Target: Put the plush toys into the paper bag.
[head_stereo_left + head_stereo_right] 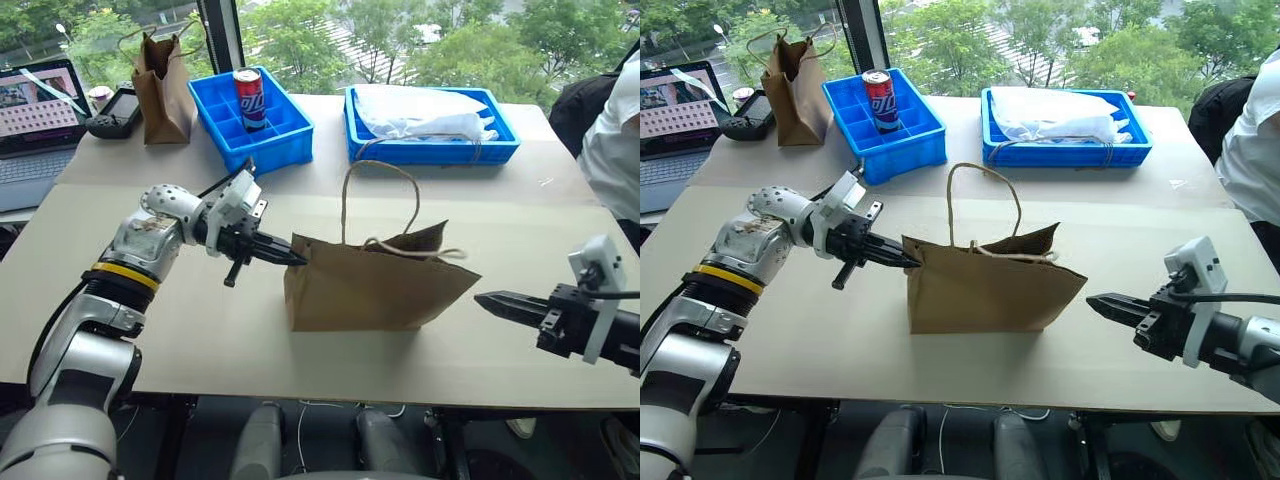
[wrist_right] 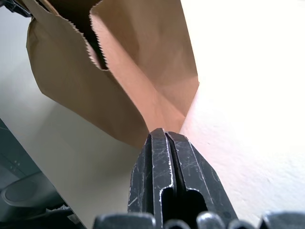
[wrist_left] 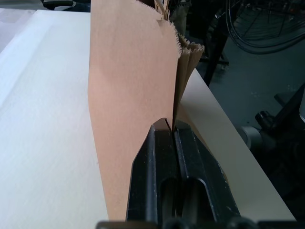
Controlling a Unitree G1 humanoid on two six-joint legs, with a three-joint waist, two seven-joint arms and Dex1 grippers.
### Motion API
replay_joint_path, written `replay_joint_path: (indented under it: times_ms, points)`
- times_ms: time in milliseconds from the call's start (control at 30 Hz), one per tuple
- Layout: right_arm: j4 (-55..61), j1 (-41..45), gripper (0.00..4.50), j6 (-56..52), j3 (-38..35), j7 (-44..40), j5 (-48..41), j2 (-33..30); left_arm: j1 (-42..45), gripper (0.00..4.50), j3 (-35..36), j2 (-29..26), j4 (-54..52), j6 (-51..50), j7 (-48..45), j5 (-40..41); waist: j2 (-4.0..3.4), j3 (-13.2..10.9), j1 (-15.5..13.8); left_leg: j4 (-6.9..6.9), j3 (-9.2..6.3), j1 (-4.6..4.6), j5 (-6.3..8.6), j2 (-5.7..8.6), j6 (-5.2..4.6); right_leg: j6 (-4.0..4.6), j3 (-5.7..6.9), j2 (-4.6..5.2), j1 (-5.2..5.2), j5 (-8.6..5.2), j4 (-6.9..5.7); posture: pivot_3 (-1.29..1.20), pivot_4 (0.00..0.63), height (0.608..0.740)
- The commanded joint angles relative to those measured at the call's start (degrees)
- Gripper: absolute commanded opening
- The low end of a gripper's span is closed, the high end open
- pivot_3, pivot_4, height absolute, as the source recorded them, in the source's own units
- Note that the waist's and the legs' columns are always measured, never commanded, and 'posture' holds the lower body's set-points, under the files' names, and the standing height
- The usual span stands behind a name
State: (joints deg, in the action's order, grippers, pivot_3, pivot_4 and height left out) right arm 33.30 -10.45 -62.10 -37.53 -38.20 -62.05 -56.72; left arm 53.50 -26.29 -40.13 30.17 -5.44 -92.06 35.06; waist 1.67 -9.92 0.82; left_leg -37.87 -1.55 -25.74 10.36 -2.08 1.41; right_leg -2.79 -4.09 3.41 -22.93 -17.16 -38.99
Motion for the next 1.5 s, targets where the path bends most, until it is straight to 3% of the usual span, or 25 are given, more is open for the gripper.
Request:
replay_joint_path:
  times_ms: [33,167,233,333,500,700,933,1000,1067,1167,1267,1500]
  points:
    - [1.34,-0.48,0.0,0.39,-2.55,0.18,0.5,-0.74,3.69,0.04,-2.86,0.51,5.55,5.9,-0.44,-0.6,0.0,0.0,0.0,0.0,0.0,0.0,0.0,0.0,0.0,0.0,-0.01,0.0,0.0,0.0,0.0,0.0,0.15,0.698]
    - [1.3,-0.64,0.0,0.43,-2.48,0.47,0.99,-0.89,5.75,0.04,-2.35,2.25,12.1,9.8,-0.44,-3.58,0.0,0.0,0.0,0.0,0.0,-0.01,0.0,0.01,-0.01,-0.01,0.0,0.0,0.0,-0.01,0.01,0.0,0.15,0.698]
    - [1.27,-0.4,0.0,0.39,-2.34,0.48,0.77,-0.78,7.2,0.04,-1.98,2.35,13.89,4.41,-0.44,-3.22,0.0,0.0,0.04,0.0,0.0,-0.01,0.0,0.01,-0.01,-0.01,0.0,0.0,0.0,-0.01,0.01,0.0,0.15,0.698]
    - [0.75,0.44,0.0,0.42,-1.77,0.34,0.51,-0.99,8.13,0.78,-1.69,1.03,12.8,-4.51,-0.44,-0.49,0.0,0.0,0.22,0.0,-0.02,-0.01,0.0,0.01,-0.01,-0.03,0.01,-0.02,-0.01,-0.02,0.0,0.0,0.15,0.698]
    - [-0.8,1.75,0.0,0.63,-0.42,-1.01,1.29,-1.92,6.09,2.62,1.32,-3.37,7.12,-10.51,-0.44,2.8,0.0,0.0,0.41,0.0,-0.02,-0.03,0.0,-0.01,-0.01,-0.02,0.01,-0.02,-0.04,-0.02,-0.02,0.0,0.15,0.698]
    - [-2.91,1.57,0.0,1.98,0.41,-4.04,4.13,-3.52,0.96,4.43,9.69,-10.93,-0.75,-18.45,-0.44,5.68,0.0,0.0,0.43,0.0,-0.01,-0.02,0.0,-0.03,-0.01,-0.02,0.01,-0.02,-0.04,-0.01,-0.02,0.0,0.15,0.698]
    - [-7.85,0.38,0.0,13.51,0.7,-4.97,14.71,1.75,-17.73,4.43,26.99,-14.49,-14.49,-26.92,13.88,7.97,-0.01,0.0,0.37,0.02,0.01,0.17,0.0,-0.08,-0.01,-0.02,0.02,-0.01,0.12,-0.02,0.01,0.0,0.15,0.698]
    - [-9.63,-1.97,0.0,20.09,1.96,-5.12,21.93,2.83,-26.08,4.43,29.64,-13.83,-20.01,-25.19,20.79,4.05,-0.01,0.0,0.27,0.02,0.01,0.27,0.0,-0.09,-0.01,-0.03,0.02,0.01,0.24,-0.02,0.0,0.0,0.15,0.698]
    - [-10.06,-2.64,0.0,23.03,2.11,-5.46,23.74,4.61,-31.02,4.43,29.9,-13.74,-23.04,-23.73,25.64,-0.43,-0.01,0.0,0.0,0.02,0.03,0.33,0.0,-0.06,0.0,-0.04,0.01,0.04,0.3,-0.02,0.04,0.0,0.15,0.698]
    - [-9.46,-3.33,0.83,25.57,0.83,-5.7,22.94,9.04,-37.66,4.5,31.97,-12.42,-24.8,-19.86,30.75,-4.71,-0.01,0.0,-0.07,0.02,0.02,0.47,0.01,-0.07,0.0,-0.02,0.02,0.02,0.46,-0.02,0.06,0.0,0.15,0.698]
    - [-8.22,-5.39,1.86,28.93,0.33,-6.79,23.54,12.25,-42.93,4.5,35.89,-9.46,-27.74,-18.64,33.62,-3.79,-0.01,0.01,-0.06,0.03,0.05,0.58,0.01,-0.1,0.01,0.0,0.02,0.03,0.6,-0.03,0.07,0.0,0.15,0.698]
    - [-6.94,-7.77,4.24,33.81,0.78,-9.96,24.99,13.42,-48.1,4.5,36.77,-5.2,-29.65,-12.12,36.39,-8.61,-0.02,0.01,-0.06,0.03,0.07,0.64,0.01,-0.1,0.01,0.02,0.01,0.04,0.62,-0.02,0.08,0.0,0.15,0.698]
